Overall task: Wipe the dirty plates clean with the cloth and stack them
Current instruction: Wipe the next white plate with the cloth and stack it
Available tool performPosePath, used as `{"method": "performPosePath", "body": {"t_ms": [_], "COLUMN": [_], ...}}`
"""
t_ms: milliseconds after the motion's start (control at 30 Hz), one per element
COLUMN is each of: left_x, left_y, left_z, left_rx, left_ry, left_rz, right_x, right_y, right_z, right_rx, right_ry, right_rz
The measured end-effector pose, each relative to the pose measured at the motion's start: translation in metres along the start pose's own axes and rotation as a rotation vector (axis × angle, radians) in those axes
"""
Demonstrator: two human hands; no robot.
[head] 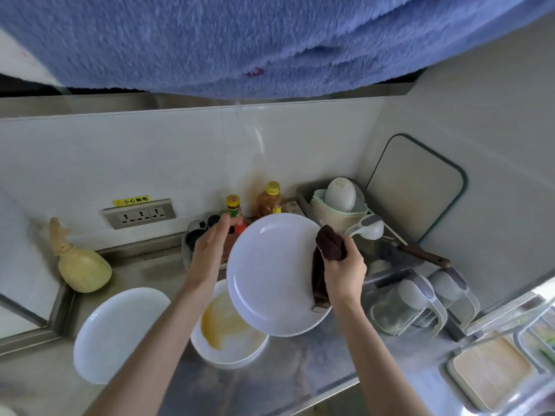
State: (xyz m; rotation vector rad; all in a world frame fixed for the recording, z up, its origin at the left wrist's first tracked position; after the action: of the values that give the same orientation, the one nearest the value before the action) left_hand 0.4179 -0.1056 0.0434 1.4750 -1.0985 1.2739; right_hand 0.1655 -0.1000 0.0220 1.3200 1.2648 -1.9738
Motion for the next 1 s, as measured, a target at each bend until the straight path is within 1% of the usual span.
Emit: {"method": "performPosePath", "body": {"t_ms": [67, 133, 200, 233, 300, 367, 400, 467, 567, 633, 700, 767, 833, 900, 1000], "left_x": [0.019, 0.027, 0.024, 0.023, 0.016, 0.004, 0.001, -0.001, -0.001, -0.012, -0.027, -0.034, -0.038, -0.034, -0.024], "left_y": [0.017, 0.040, 0.050, 0.050, 0.043, 0.034, 0.029, 0.015, 0.000, -0.004, -0.005, -0.006, -0.014, -0.023, -0.025], "left_z": [0.008, 0.009, 0.012, 0.014, 0.016, 0.017, 0.016, 0.014, 0.004, -0.005, -0.014, -0.018, -0.015, -0.010, -0.006], "left_rx": [-0.184, -0.366, -0.444, -0.426, -0.356, -0.296, -0.235, -0.050, 0.178, 0.315, 0.397, 0.370, 0.285, 0.167, -0.020], "left_ry": [0.018, -0.007, 0.020, 0.059, 0.116, 0.118, 0.112, 0.100, 0.070, 0.026, -0.026, -0.058, -0.097, -0.097, -0.019], "left_rz": [0.160, 0.330, 0.431, 0.423, 0.353, 0.312, 0.284, 0.192, 0.035, -0.122, -0.225, -0.190, -0.139, -0.036, 0.182], "right_x": [-0.017, -0.035, -0.049, -0.054, -0.055, -0.047, -0.040, -0.019, 0.017, 0.033, 0.044, 0.052, 0.051, 0.043, 0.024], "right_y": [0.000, 0.003, 0.003, 0.001, 0.000, 0.003, 0.004, 0.002, 0.011, 0.026, 0.042, 0.046, 0.038, 0.031, 0.038], "right_z": [0.002, 0.001, -0.001, -0.001, 0.002, 0.001, 0.001, -0.002, -0.025, -0.051, -0.072, -0.078, -0.069, -0.054, -0.035], "right_rx": [-0.055, -0.094, -0.093, -0.088, -0.109, -0.127, -0.121, -0.093, -0.045, 0.008, 0.053, 0.089, 0.081, 0.012, -0.178], "right_ry": [-0.143, -0.276, -0.379, -0.395, -0.362, -0.308, -0.263, -0.101, 0.203, 0.397, 0.518, 0.561, 0.495, 0.338, 0.065], "right_rz": [-0.073, -0.144, -0.191, -0.184, -0.139, -0.135, -0.126, -0.035, 0.225, 0.398, 0.505, 0.516, 0.444, 0.344, 0.131]}}
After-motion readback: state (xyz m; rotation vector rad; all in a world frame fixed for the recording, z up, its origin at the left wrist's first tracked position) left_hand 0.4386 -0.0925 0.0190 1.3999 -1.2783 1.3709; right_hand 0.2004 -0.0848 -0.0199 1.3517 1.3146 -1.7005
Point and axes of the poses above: each hand's wrist, its own z-axis towards the middle knuckle, its own y-axis out of the palm, x = y × z, the point moved 7 cm from there along z, towards the middle knuckle, and after that the axes turned 5 degrees about -z, right-handed, at the moved point
